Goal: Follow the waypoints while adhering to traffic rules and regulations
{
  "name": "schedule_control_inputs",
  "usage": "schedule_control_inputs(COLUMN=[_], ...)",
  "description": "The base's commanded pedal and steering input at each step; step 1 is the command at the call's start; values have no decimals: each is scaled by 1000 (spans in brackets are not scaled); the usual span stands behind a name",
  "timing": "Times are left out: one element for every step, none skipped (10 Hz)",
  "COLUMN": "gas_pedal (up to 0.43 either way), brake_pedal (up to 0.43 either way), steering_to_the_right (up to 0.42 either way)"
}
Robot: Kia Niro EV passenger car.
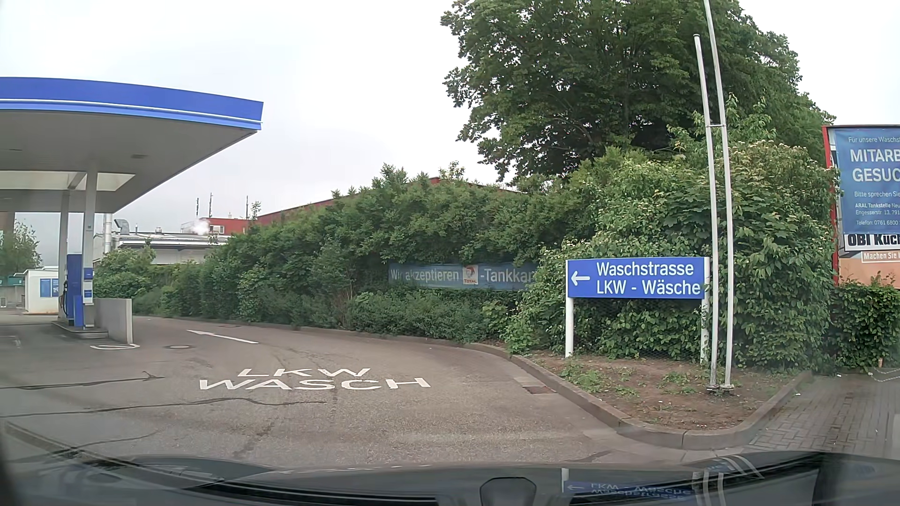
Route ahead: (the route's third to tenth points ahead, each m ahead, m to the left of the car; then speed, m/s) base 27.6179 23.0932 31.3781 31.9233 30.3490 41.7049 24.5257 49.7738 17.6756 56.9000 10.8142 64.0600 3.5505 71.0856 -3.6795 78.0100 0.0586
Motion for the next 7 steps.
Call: schedule_control_inputs(gas_pedal=[0,0,0,0,0,0,0], brake_pedal=[61,0,0,0,0,0,0], steering_to_the_right=[342,299,244,193,136,96,56])
